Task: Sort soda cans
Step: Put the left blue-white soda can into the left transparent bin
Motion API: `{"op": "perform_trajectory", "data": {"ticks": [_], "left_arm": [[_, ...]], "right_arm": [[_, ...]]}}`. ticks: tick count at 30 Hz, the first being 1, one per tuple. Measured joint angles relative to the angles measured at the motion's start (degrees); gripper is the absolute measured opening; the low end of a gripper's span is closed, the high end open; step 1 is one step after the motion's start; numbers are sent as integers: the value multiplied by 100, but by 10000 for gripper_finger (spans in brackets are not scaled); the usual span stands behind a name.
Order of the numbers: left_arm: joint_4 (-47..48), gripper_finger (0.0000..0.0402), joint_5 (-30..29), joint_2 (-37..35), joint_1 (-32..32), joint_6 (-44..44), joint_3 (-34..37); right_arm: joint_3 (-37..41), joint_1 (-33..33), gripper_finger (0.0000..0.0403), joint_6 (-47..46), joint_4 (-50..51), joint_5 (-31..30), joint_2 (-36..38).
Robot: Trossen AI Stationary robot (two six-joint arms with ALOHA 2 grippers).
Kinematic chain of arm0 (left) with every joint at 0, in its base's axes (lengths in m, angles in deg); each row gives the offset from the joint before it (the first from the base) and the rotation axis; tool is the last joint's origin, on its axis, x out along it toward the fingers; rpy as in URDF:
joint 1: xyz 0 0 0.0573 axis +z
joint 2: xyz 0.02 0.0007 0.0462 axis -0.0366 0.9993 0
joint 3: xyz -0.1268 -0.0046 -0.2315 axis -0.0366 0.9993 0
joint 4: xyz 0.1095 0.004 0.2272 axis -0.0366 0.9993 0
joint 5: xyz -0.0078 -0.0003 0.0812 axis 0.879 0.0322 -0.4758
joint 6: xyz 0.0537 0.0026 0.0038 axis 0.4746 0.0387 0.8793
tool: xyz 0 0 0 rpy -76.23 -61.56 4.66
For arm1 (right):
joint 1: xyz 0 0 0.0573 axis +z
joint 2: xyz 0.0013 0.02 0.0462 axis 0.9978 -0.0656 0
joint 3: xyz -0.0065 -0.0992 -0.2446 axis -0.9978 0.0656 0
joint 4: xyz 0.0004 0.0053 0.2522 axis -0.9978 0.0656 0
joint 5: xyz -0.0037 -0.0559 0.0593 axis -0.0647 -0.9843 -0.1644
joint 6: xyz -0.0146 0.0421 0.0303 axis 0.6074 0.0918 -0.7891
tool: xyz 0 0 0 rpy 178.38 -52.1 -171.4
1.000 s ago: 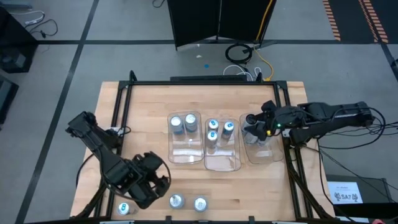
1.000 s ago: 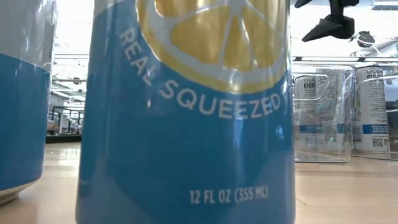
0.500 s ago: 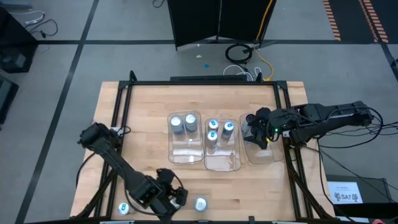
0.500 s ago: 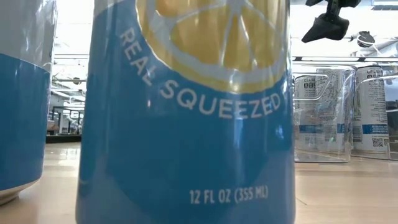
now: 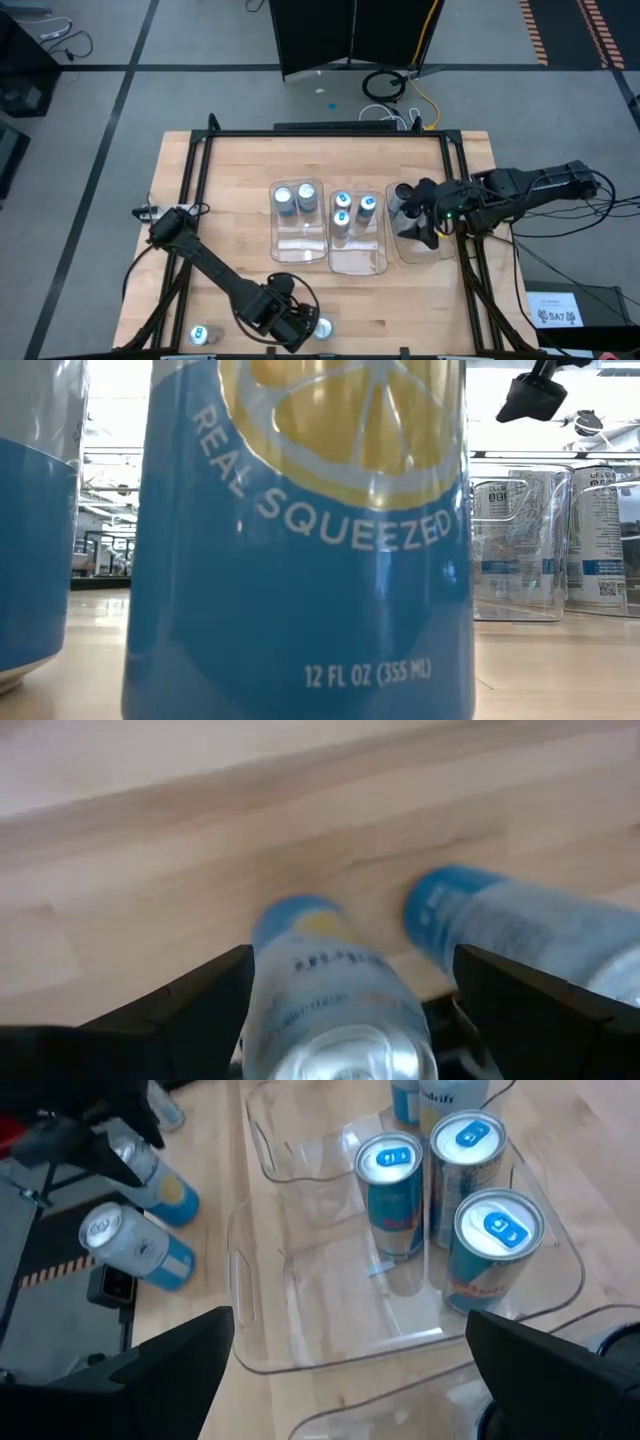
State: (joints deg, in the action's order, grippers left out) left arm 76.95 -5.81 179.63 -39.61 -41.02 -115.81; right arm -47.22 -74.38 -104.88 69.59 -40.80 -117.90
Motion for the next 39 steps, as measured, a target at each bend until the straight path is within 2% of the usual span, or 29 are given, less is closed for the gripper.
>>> {"op": "perform_trajectory", "data": {"ticks": [11,25,33,39], "left_arm": [[-139,352,537,-11,-218,286,-201],[-209,352,555,181,-275,347,-164],[-253,352,848,428,-336,457,-163],[-258,352,924,437,-404,886,-142]], "right_arm": [[0,27,391,121,85,-20,0],[0,27,391,249,46,-52,0],[0,27,391,298,46,-52,0],[0,27,391,380,45,-51,0]]}}
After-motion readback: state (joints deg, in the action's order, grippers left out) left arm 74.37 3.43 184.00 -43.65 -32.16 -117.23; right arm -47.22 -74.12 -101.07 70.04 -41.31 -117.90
